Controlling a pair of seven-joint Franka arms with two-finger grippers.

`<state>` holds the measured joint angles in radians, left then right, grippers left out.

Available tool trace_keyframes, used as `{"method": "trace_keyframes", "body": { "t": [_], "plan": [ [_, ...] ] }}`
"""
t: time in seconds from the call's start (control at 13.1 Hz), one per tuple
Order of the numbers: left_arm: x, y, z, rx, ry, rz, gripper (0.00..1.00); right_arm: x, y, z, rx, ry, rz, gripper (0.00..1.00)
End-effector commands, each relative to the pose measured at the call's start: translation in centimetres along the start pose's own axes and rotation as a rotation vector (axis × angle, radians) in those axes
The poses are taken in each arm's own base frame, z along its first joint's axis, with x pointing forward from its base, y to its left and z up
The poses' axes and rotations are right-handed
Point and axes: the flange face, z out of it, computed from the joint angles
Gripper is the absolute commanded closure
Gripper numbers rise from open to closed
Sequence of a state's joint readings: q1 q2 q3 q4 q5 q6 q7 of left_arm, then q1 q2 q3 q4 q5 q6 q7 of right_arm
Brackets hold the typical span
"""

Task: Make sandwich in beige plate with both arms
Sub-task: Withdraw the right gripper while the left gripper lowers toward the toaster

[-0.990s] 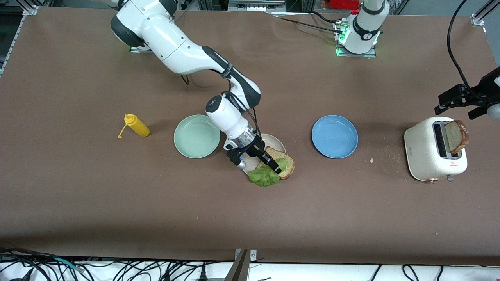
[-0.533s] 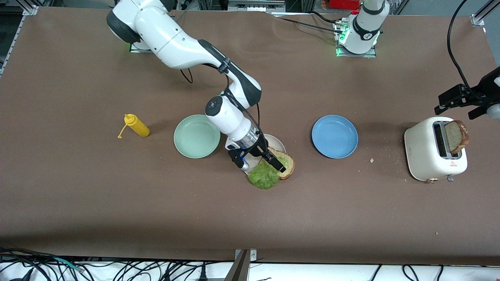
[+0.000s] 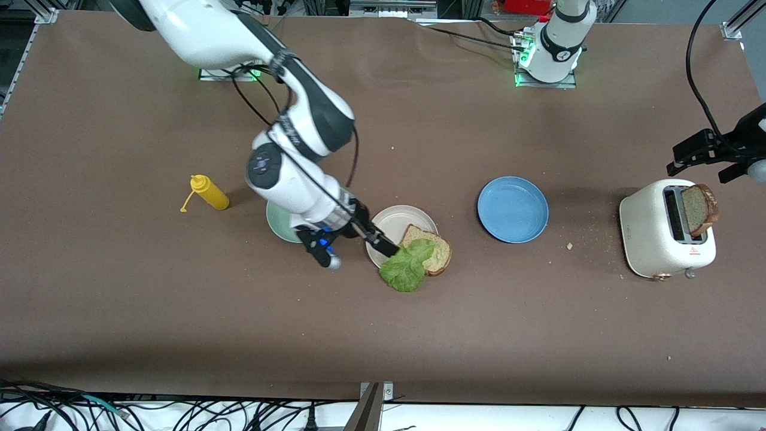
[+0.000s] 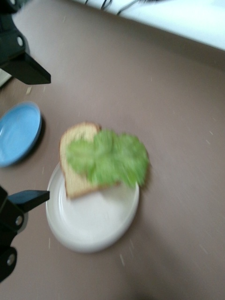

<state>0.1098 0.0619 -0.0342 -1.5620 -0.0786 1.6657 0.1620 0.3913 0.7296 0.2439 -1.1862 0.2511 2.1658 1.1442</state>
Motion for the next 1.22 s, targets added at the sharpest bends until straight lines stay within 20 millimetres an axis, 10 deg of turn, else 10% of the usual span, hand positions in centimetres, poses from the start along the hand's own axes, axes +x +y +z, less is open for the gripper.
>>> {"method": "trace_keyframes", "body": {
  "t": [0.0,0.53,1.14],
  "plan": [
    [0.2,-0.3,-0.5,0.005,0.002,0.001,0.0,1.8,4.0,-7.5,-0.166,-0.053,-0.133,0.0],
    [0.1,-1.0,-0.3,0.008,-0.002,-0.02,0.0,12.9,17.5,-25.6,-0.419,-0.165,-0.372,0.0],
    [0.8,-3.5,3.8,-0.007,-0.085,-0.072,0.0,19.7,27.9,-28.5,-0.49,-0.082,-0.434,0.01]
  ]
}}
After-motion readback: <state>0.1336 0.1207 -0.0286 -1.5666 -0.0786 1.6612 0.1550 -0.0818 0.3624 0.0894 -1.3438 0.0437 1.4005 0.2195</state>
